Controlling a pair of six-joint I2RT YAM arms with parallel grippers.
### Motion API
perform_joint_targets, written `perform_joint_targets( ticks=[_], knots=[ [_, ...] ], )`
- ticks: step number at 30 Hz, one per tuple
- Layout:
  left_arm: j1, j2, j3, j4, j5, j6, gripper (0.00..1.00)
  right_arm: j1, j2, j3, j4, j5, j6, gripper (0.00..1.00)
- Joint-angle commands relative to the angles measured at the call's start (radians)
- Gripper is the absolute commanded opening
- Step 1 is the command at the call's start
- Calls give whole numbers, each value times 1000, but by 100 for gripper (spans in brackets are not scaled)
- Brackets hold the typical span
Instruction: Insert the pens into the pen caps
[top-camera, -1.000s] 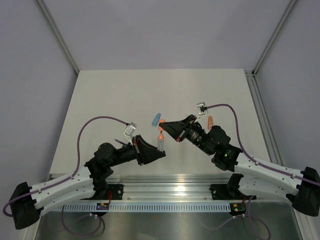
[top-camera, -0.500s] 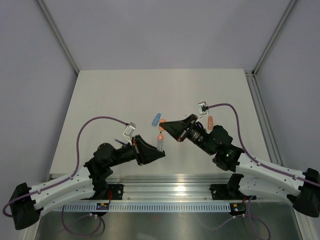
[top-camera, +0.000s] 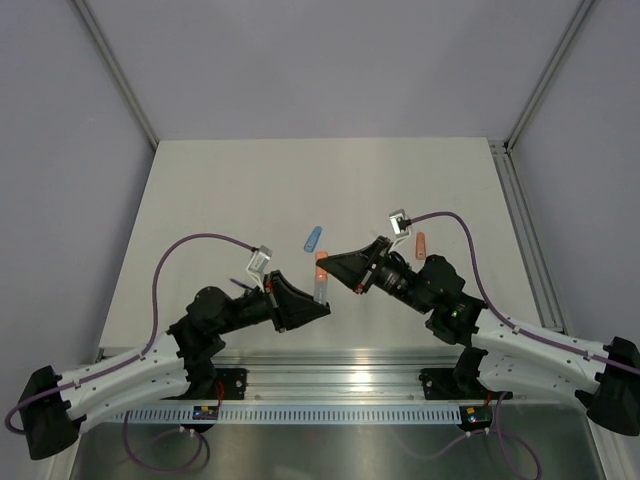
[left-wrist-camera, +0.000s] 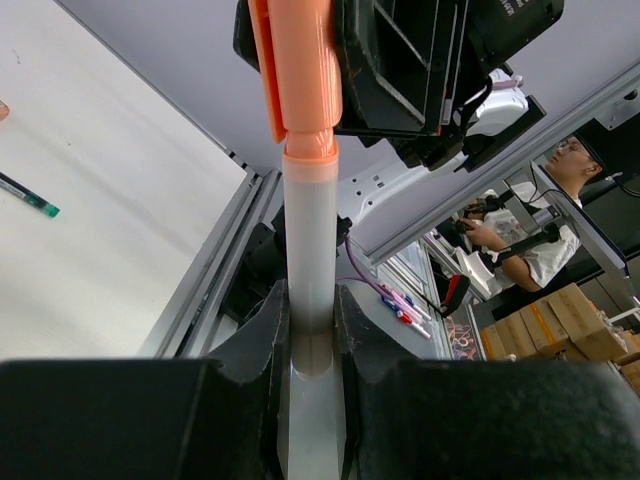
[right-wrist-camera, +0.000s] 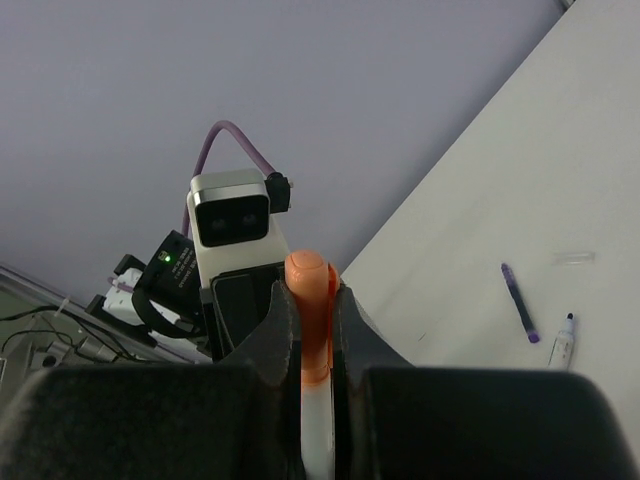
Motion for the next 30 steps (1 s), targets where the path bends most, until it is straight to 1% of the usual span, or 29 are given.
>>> perform_joint_targets(
  ticks=[1,7,15,22,30],
  knots=[
    [-5,6,54,44,-7,31,0,8,-31,-22,83,-79,10,1],
    [-4,23,95,55,10,52,0,8,-70,-65,89,-128,18,1],
    [-5,50,190,53,12,109,0,12,-53,-77,116,-206,56,1],
    [-5,64,230,70,-4,130,0,46,-107,-100,77,-166,42,0],
    [-4,60,296,-3,-37,204,0,124,-119,-123,-28,-119,15,0]
  ],
)
